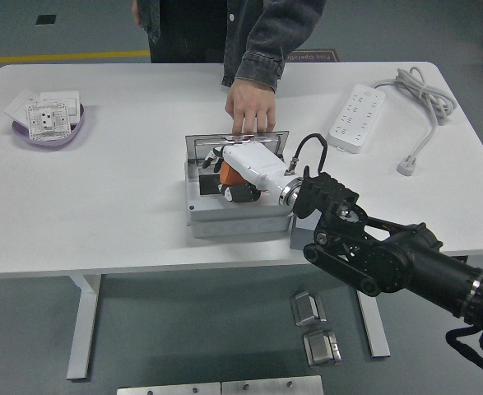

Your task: Pick up the cylinder from the cube,place it in the box,flap close box

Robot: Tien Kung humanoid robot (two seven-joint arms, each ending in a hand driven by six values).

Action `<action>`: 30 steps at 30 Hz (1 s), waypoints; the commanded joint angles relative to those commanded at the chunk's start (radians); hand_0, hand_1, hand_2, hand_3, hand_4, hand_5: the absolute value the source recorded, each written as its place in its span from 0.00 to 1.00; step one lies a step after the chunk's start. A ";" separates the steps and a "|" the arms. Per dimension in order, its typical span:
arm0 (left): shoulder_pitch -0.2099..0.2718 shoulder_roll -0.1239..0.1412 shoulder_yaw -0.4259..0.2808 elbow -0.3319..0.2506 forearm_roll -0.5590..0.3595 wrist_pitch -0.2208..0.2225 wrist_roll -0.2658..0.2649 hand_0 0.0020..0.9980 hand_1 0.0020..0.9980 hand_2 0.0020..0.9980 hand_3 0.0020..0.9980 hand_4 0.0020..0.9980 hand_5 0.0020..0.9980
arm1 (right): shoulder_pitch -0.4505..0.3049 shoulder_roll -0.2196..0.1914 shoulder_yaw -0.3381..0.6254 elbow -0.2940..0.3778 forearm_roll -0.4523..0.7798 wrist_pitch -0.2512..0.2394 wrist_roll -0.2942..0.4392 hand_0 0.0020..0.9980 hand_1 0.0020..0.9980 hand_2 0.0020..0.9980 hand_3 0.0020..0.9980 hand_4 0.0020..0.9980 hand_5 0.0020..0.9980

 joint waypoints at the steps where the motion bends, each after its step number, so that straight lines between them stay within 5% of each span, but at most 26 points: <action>1: 0.000 0.000 0.000 0.000 0.000 0.000 0.000 0.67 0.68 0.60 0.72 0.52 0.05 | -0.001 -0.001 0.000 0.001 0.000 -0.002 0.001 0.49 0.53 0.65 0.79 0.79 0.16; 2: 0.000 -0.001 0.000 0.000 0.000 -0.001 -0.001 0.67 0.68 0.60 0.72 0.52 0.05 | -0.002 -0.001 0.000 0.002 0.001 -0.004 0.001 0.57 0.58 0.67 0.83 0.90 0.25; 12: 0.006 -0.007 0.005 0.000 -0.004 -0.002 -0.004 0.67 0.68 0.60 0.72 0.51 0.05 | -0.018 -0.028 0.013 0.046 0.036 -0.025 0.004 0.59 0.58 0.67 0.83 0.92 0.28; 25: 0.020 -0.013 0.020 0.000 -0.024 -0.001 -0.008 0.67 0.68 0.59 0.71 0.49 0.05 | -0.027 -0.214 0.040 0.257 0.346 -0.024 0.064 0.58 0.55 0.66 0.79 0.89 0.29; 26: 0.020 -0.013 0.018 0.000 -0.024 0.000 -0.007 0.67 0.68 0.59 0.70 0.48 0.04 | -0.023 -0.229 0.043 0.275 0.375 -0.019 0.064 0.57 0.53 0.65 0.78 0.77 0.20; 30: 0.022 -0.013 0.011 0.000 -0.022 0.001 -0.006 0.67 0.68 0.59 0.70 0.48 0.04 | 0.000 -0.260 0.063 0.318 0.466 0.000 0.056 0.57 0.53 0.65 0.78 0.77 0.20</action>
